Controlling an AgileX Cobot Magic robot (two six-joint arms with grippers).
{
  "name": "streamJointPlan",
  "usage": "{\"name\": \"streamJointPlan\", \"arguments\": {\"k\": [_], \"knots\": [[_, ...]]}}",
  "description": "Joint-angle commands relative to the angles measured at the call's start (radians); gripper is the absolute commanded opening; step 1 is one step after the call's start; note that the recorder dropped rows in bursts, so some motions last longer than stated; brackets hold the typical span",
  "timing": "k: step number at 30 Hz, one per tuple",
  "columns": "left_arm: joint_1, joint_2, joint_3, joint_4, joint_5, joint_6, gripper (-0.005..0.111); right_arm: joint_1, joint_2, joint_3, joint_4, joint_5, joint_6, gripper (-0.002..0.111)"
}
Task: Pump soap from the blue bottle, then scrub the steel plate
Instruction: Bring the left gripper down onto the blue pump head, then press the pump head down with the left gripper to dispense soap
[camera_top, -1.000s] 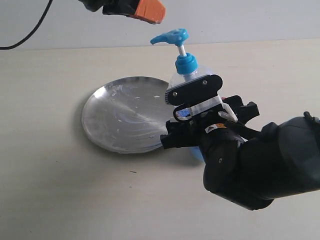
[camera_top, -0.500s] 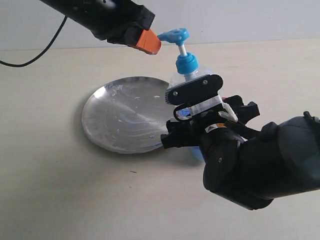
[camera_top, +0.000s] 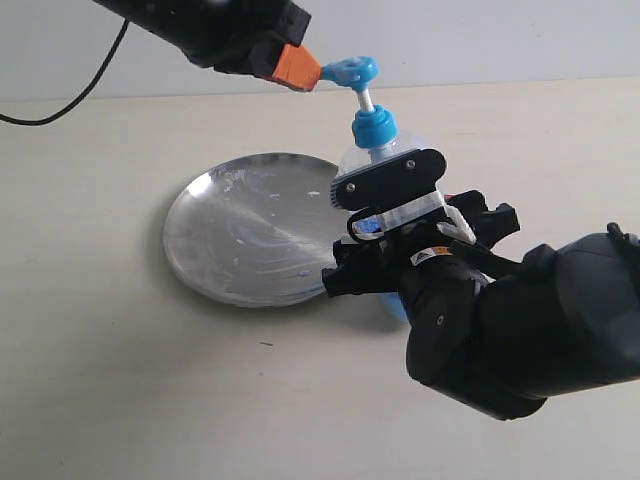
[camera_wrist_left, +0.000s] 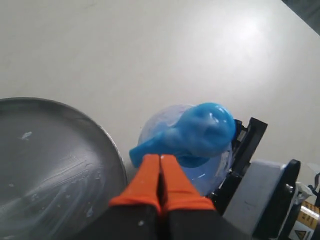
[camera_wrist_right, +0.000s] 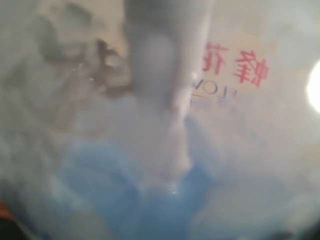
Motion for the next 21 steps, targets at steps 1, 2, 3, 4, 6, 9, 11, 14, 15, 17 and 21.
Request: {"name": "streamJointPlan", "arguments": {"k": [1,2,3,4,6,9,11,14,15,17,21], "knots": [[-0.002,-0.065,-0.004,-0.058,-0.013,0.024,0.000,0.001,-0.003,-0.006,-0.024,-0.045,-0.015,0.000],[-0.002,-0.072,-0.004,-0.084,-0.013,0.043,0.000,0.001,-0.003,-0.006,-0.024,-0.045,-0.015,0.000],[-0.002,-0.076,-0.004,-0.113,-0.013,0.063,0.000,0.001,-0.003,-0.006,-0.024,-0.045,-0.017,0.000],[-0.002,-0.078,-0.004,-0.138,-0.013,0.080,0.000,0.001,-0.003,-0.006,-0.024,-0.045,-0.017,0.000],[-0.002,-0.073,-0.004,-0.185,-0.013,0.117,0.000,0.001,-0.003,-0.006,-0.024,-0.045,-0.017,0.000],[-0.002,-0.057,-0.004,-0.205,-0.013,0.126,0.000,0.001,-0.003,-0.006,-0.024,-0.045,-0.017,0.000],[-0.022,-0.033,-0.004,-0.210,-0.013,0.137,0.000,0.001,-0.003,-0.006,-0.024,-0.045,-0.017,0.000],[-0.052,0.000,-0.004,-0.205,-0.029,0.143,0.000,0.001,-0.003,-0.006,-0.024,-0.045,-0.017,0.000],[-0.052,0.010,-0.004,-0.202,-0.031,0.143,0.000,0.001,-0.003,-0.006,-0.024,-0.045,-0.017,0.000],[-0.052,0.010,-0.004,-0.188,-0.045,0.143,0.000,0.001,-0.003,-0.006,-0.024,-0.045,-0.014,0.000],[-0.052,0.010,-0.004,-0.187,-0.085,0.143,0.000,0.001,-0.003,-0.006,-0.024,-0.045,-0.014,0.000]]}}
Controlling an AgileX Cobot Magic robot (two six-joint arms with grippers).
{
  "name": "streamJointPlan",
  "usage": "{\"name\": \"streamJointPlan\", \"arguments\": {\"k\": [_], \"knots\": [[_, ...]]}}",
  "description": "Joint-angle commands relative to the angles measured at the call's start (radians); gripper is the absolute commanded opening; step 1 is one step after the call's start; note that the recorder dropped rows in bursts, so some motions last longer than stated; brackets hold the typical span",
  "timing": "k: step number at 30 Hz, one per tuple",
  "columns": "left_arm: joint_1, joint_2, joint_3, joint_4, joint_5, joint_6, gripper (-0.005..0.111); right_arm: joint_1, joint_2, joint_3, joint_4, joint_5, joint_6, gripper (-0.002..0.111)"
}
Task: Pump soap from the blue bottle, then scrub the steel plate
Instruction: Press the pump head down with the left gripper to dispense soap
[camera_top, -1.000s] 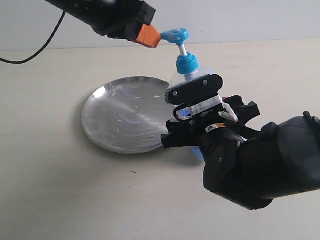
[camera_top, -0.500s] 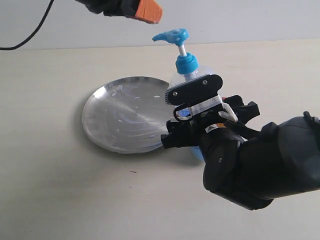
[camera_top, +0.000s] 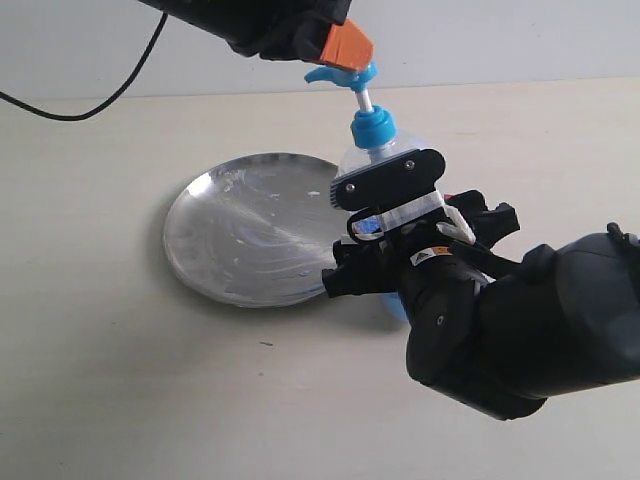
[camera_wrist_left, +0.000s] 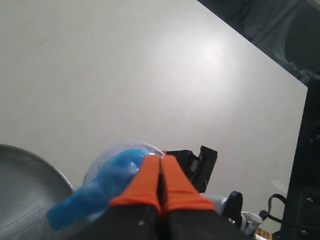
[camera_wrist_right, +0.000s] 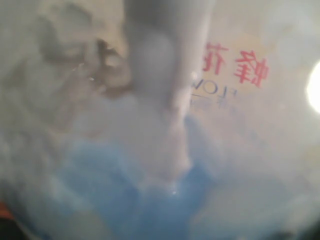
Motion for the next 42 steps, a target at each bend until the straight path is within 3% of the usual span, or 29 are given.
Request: {"name": "streamJointPlan", "arguments": {"k": [1,17,42], "knots": [[-0.002,-0.001,-0.004,0.002,-0.051,0.005,0.000,0.001,-0.003,-0.006,-0.022,-0.045,-0.011,0.000],[-0.002,-0.001,-0.004,0.030,-0.083,0.005,0.000,0.001,-0.003,-0.006,-0.022,-0.045,-0.011,0.000],[-0.002,0.044,-0.004,0.029,0.014,0.001,0.000,0.001,-0.003,-0.006,-0.022,-0.045,-0.011,0.000]]}}
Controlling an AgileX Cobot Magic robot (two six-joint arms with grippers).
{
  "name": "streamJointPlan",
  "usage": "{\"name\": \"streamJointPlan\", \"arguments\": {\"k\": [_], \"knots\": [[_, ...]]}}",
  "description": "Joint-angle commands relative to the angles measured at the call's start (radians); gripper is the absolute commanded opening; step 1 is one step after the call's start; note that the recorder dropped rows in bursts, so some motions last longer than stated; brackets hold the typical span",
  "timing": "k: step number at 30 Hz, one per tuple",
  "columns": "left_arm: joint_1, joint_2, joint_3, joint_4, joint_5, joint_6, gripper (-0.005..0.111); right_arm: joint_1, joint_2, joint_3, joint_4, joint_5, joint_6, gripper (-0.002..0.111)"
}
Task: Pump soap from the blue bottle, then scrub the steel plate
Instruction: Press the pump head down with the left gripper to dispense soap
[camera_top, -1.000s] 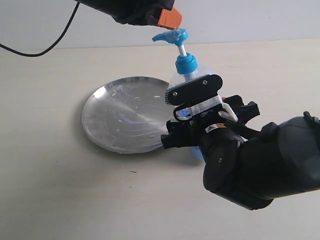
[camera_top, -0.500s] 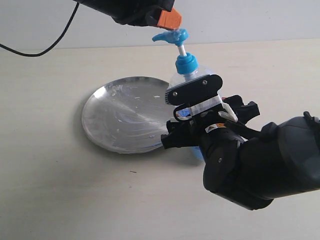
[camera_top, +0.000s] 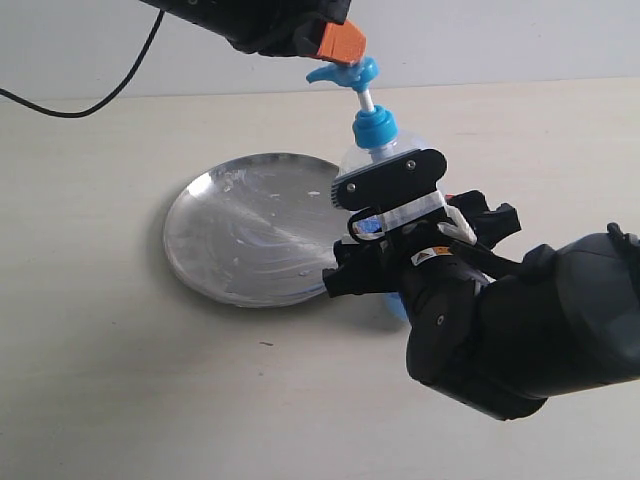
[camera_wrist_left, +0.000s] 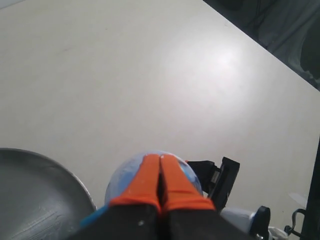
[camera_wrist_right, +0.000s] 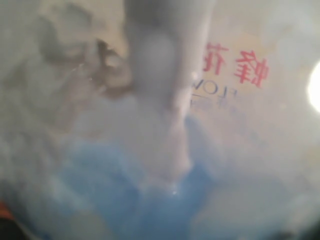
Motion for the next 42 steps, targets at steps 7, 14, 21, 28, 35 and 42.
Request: {"name": "streamJointPlan", "arguments": {"k": [7,14,21,28,35,42], "knots": [[-0.002,0.043,0.003,0.019,0.082,-0.007,0.000,0.001,-0.003,-0.006,-0.026,-0.043,-0.011,0.000],[-0.002,0.045,0.003,0.060,0.085,-0.034,0.000,0.001,-0.003,-0.006,-0.031,-0.047,-0.011,0.000],[-0.007,0.045,0.014,0.090,0.080,-0.056,0.000,0.001,-0.003,-0.006,-0.037,-0.047,-0.005,0.000],[-0.018,0.045,0.016,0.086,0.080,-0.056,0.000,0.001,-0.003,-0.006,-0.038,-0.047,-0.005,0.000],[-0.044,0.045,0.016,0.096,0.080,-0.056,0.000,0.001,-0.003,-0.006,-0.038,-0.047,-0.005,0.000],[-0.048,0.045,0.016,0.142,0.073,-0.075,0.000,0.001,-0.003,-0.006,-0.044,-0.047,-0.005,0.000]]}}
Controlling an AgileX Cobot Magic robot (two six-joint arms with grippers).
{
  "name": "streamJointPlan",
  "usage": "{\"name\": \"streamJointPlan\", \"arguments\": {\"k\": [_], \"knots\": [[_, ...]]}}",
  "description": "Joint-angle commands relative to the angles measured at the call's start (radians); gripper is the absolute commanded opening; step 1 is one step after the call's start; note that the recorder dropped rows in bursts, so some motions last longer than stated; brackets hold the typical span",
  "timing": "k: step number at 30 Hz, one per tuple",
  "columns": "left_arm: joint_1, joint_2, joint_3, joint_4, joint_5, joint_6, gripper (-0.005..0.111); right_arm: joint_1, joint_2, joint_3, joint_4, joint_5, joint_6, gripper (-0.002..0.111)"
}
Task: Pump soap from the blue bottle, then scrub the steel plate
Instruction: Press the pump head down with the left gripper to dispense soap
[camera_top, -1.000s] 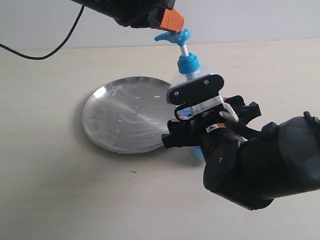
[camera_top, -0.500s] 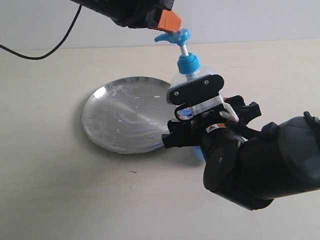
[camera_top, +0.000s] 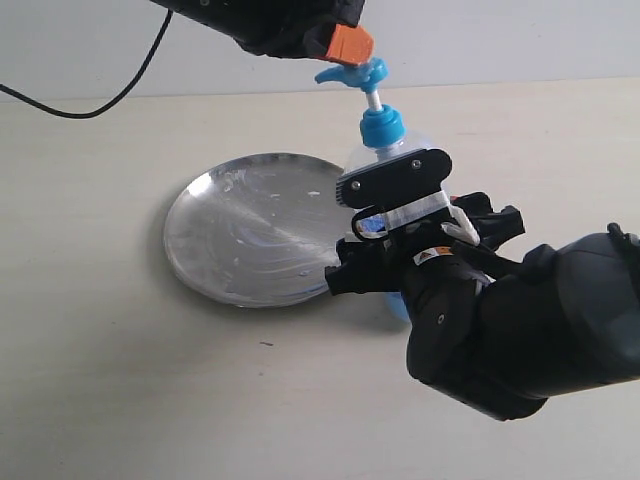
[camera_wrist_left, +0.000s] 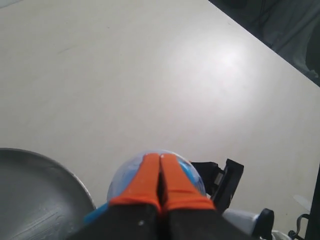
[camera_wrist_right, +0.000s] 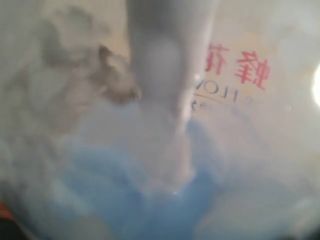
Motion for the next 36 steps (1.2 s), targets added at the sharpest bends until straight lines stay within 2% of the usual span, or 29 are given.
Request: {"name": "streamJointPlan", "arguments": {"k": [1,18,36], "knots": [[-0.022,0.030,0.031,0.091,0.086,-0.021,0.000,0.001,-0.003,-0.006,-0.059,-0.041,-0.017,0.000],[-0.064,0.115,0.046,0.096,0.100,-0.018,0.000,0.001,-0.003,-0.006,-0.059,-0.041,-0.017,0.000],[-0.064,0.115,0.128,0.104,0.051,-0.018,0.000,0.001,-0.003,-0.006,-0.063,-0.041,-0.014,0.000]]}}
